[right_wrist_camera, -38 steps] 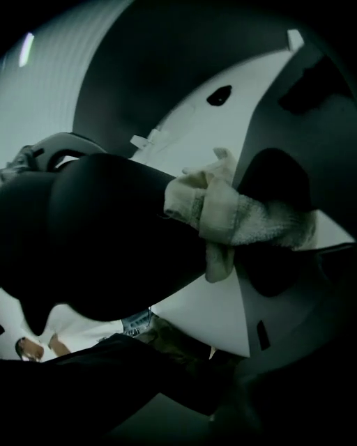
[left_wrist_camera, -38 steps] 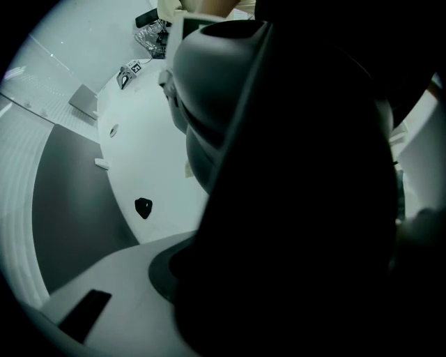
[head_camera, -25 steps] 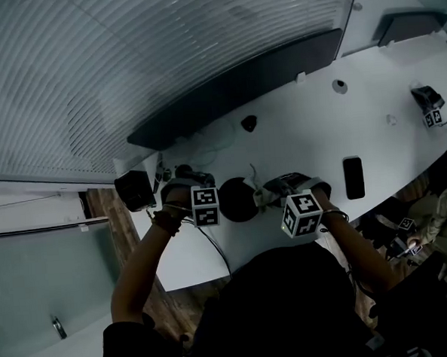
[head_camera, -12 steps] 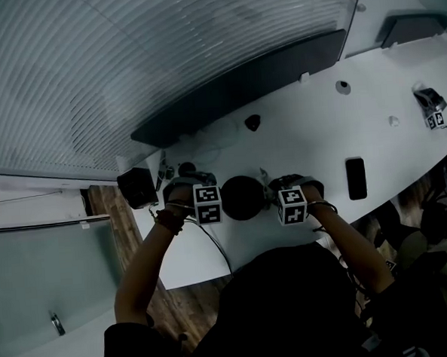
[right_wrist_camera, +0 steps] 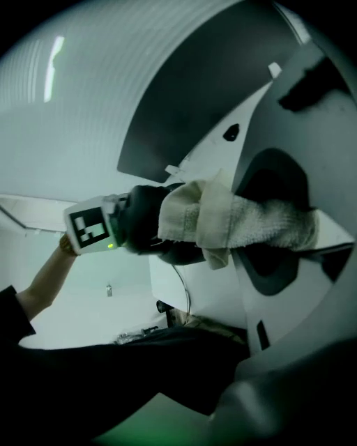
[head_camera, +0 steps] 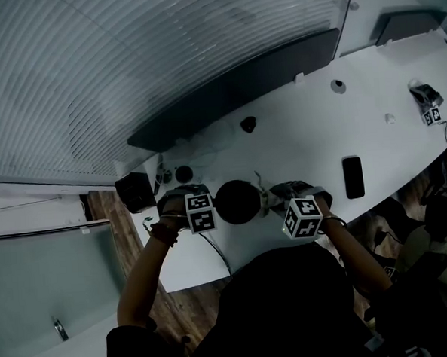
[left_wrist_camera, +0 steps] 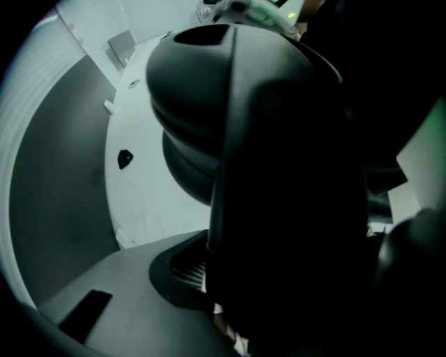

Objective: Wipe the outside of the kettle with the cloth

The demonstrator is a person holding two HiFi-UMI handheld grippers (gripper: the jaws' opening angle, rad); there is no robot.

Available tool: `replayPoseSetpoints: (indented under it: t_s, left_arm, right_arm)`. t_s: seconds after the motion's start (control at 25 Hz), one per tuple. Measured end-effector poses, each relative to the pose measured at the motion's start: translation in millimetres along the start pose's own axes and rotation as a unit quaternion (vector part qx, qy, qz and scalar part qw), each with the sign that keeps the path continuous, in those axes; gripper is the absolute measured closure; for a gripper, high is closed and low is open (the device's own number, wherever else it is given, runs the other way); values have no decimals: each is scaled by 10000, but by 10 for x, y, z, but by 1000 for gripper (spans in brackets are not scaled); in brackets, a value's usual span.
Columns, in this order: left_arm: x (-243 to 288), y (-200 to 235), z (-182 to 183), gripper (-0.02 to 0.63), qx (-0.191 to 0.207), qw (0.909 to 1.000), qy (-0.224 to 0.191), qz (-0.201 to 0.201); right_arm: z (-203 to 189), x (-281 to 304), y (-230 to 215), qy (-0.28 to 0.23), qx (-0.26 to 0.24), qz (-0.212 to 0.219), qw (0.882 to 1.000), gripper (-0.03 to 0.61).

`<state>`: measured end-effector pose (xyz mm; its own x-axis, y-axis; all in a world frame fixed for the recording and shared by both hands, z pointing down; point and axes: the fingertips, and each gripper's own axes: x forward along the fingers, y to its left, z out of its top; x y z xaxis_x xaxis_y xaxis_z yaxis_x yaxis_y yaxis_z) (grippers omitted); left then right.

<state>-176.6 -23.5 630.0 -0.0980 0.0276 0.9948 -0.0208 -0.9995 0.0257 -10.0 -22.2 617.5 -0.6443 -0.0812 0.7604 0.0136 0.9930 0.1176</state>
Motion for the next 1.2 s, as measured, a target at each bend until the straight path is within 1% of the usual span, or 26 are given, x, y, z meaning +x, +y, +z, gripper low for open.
replayPoseSetpoints:
  t_s: [0.08, 0.12, 0.2, 0.32, 0.48, 0.6, 0.72, 0.84, 0.92, 1.04, 1.12, 1.2]
  left_arm:
    - [0, -138, -11, 488, -159, 9997, 32, -162]
    - [4, -202, -13, 488, -249, 9995, 44, -208]
    - [12, -282, -22, 488, -515, 9984, 22, -217]
    - [17, -291, -32, 489, -826, 9966, 21, -71]
    - [31, -299, -35, 489, -973, 9952, 56, 20]
    - [38, -311, -36, 489, -1030, 9947, 62, 24]
    - [-2, -337, -34, 489, -1133, 9935, 90, -69]
    - [31, -366, -43, 489, -1432, 9896, 2, -97]
    - [34, -433, -33, 489, -1717, 9849, -80, -227]
    - [20, -545, 4, 489, -2159, 9754, -196, -413]
    - [16, -643, 45, 489, -2460, 9677, -236, -498]
    - [15, -752, 106, 489, -2773, 9587, -272, -578]
  right_arm:
    - [208, -94, 103, -86, -234, -38, 9997, 480]
    - [257, -82, 141, -43, -343, -78, 9994, 482]
    - [233, 19, 165, 204, -543, -180, 9982, 482]
    - [60, 200, 176, 544, -671, -42, 9963, 482]
    - [-182, 478, 255, 795, -731, 261, 9938, 482]
    - [-397, 725, 325, 1054, -662, 485, 9910, 482]
    - [-553, 914, 341, 1194, -490, 578, 9899, 482]
    - [-534, 867, 303, 1078, -214, 535, 9925, 482]
    - [-465, 666, 282, 843, 22, 371, 9957, 482]
    - [-244, 218, 251, 456, 249, 24, 9986, 482]
    - [-56, -6, 253, 280, 255, -177, 9991, 482]
    - [146, -106, 267, 175, 170, -281, 9993, 482]
